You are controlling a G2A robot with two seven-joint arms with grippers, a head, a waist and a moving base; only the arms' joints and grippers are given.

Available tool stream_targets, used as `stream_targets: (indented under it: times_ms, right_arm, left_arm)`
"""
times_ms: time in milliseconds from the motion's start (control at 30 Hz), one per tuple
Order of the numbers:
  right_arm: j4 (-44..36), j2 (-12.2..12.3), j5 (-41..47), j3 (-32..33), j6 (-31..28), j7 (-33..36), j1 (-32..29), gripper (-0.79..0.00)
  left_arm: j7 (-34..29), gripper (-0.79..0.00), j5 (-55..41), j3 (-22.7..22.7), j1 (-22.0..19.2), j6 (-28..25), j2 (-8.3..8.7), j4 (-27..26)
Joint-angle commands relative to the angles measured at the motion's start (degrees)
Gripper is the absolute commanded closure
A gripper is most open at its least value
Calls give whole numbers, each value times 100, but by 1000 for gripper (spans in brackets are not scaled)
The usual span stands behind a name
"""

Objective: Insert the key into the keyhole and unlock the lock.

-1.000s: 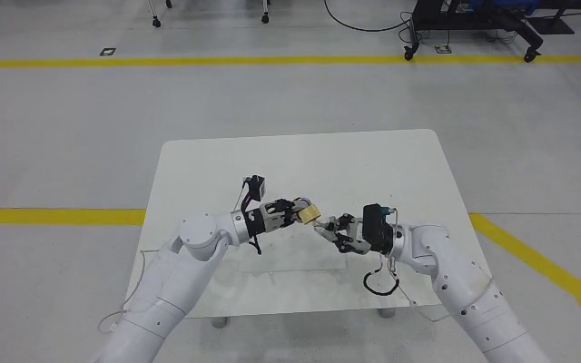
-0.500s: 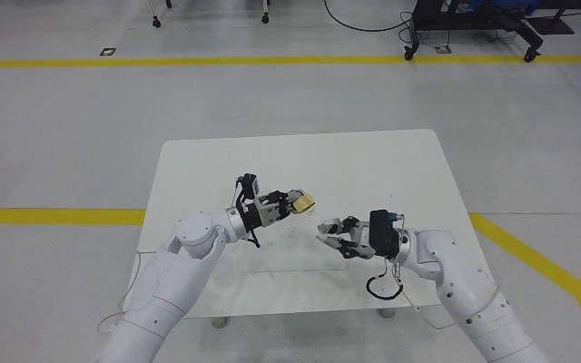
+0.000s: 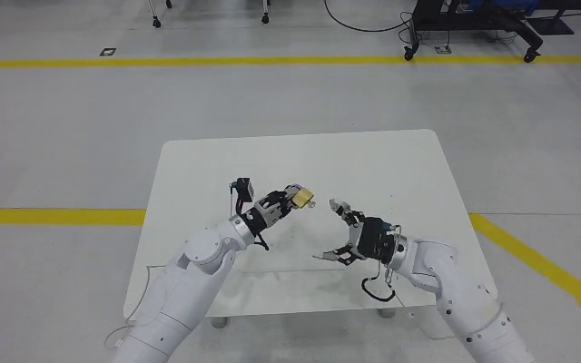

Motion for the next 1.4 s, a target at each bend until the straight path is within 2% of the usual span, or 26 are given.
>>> stream_targets:
  times_ms: [0, 33, 167, 233, 300, 400, 700, 933, 1100, 1167, 1233, 1267, 1367]
  right_arm:
    - [-159, -2, -218, -3, 773, 2, -157, -548]
    - [-181, -7, -252, 2, 867, 65, -189, -511]
    - [-239, -43, -291, 4, 1214, 284, -232, -465]
    - [-253, -54, -344, 13, 1279, 325, -237, -391]
    - [-285, -55, -655, -1, 1384, 509, -230, -376]
    - [-387, -77, -1084, -122, 1556, 748, -236, -366]
    - [-470, -165, -1532, -270, 2100, 995, -266, -339]
    - [-547, -219, -1743, -272, 2513, 1065, -381, -388]
    - [-471, -284, -1740, -319, 2670, 1309, -303, -369]
    - [-448, -309, -1739, -344, 2690, 1348, -273, -329]
    - [-431, -327, -1731, -353, 2688, 1347, -259, -231]
    - [-420, -334, -1734, -351, 2681, 1337, -256, 0]
    - [-397, -351, -1737, -334, 2641, 1339, -255, 0]
  left_arm:
    - [210, 0, 228, 115, 22, -132, -34, -30]
    - [286, 0, 301, 154, 8, -180, -49, -22]
    - [556, 0, 444, 249, -52, -198, -104, 50]
    - [596, 0, 460, 286, -61, -191, -127, 54]
    - [591, 0, 433, 296, -74, -173, -144, 78]
    - [593, 0, 471, 319, -122, -99, -167, 151]
    - [752, 0, 696, 319, -118, -76, -209, 171]
    - [783, 0, 855, 288, -47, -80, -222, 91]
    - [728, 0, 992, 309, -40, -8, -235, 53]
    - [733, 0, 1032, 316, -40, 9, -244, 42]
    - [723, 0, 1048, 318, -44, 27, -253, 46]
    - [719, 0, 1056, 318, -51, 36, -257, 52]
    - [706, 0, 1076, 328, -70, 54, -274, 79]
